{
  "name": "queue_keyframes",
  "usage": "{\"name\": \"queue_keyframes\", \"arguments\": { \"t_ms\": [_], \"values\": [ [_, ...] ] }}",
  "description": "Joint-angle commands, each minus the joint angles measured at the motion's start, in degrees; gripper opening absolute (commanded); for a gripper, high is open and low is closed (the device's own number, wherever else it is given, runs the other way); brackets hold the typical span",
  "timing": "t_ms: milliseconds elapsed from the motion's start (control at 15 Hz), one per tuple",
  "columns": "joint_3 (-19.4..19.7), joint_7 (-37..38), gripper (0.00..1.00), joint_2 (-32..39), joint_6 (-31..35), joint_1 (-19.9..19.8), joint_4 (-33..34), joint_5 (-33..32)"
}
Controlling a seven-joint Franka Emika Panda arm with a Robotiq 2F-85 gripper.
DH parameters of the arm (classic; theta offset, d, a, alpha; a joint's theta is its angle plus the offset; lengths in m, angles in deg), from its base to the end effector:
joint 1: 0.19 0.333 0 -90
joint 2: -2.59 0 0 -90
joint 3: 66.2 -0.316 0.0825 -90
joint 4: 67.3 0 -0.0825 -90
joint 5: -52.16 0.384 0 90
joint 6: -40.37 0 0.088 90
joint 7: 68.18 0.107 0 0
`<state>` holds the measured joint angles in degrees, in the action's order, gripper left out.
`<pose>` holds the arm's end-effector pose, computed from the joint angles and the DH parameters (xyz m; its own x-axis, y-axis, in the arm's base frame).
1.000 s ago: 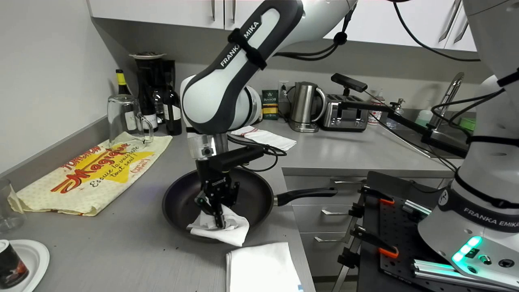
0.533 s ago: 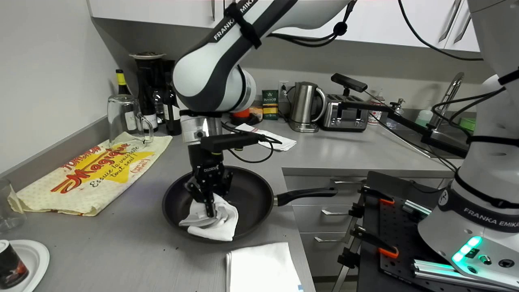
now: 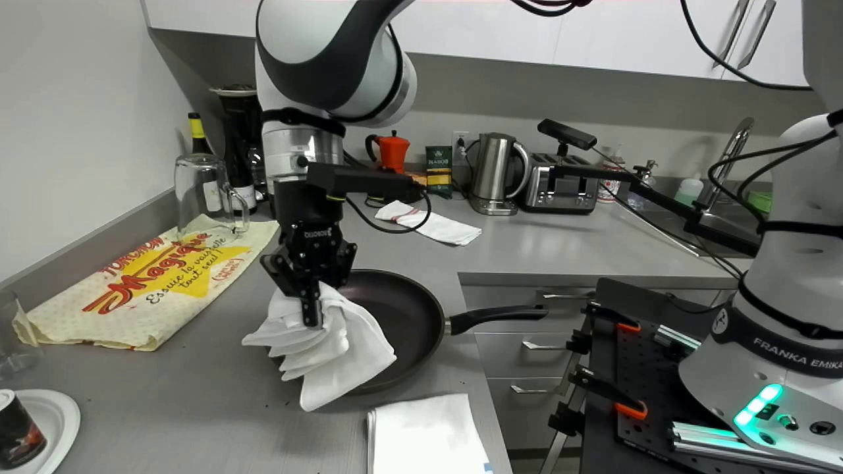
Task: Use the cloth to wipe the pan
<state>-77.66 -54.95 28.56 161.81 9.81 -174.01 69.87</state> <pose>0.5729 0.2332 0.2671 0.9590 -0.0171 -0.2830 -0.0907 -0.9642 -0.2491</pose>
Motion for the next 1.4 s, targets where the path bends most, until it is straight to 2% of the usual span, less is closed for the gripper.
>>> {"name": "queue_keyframes", "arguments": {
  "t_ms": [0, 267, 533, 1000, 1333],
  "values": [
    [-1.78, -1.88, 0.04, -5.25, 0.38, 2.27, -4.47, 1.04],
    [-4.55, -3.67, 0.04, -6.09, 1.76, 4.46, -7.74, 2.52],
    [-7.61, -12.14, 0.04, -4.72, 3.33, 5.67, -10.31, 3.17],
    [-8.63, -18.91, 0.04, -1.66, 12.49, 8.78, -13.95, -2.00],
    [-8.15, -20.13, 0.04, 1.12, 16.16, 8.56, -13.57, -4.89]
  ]
}}
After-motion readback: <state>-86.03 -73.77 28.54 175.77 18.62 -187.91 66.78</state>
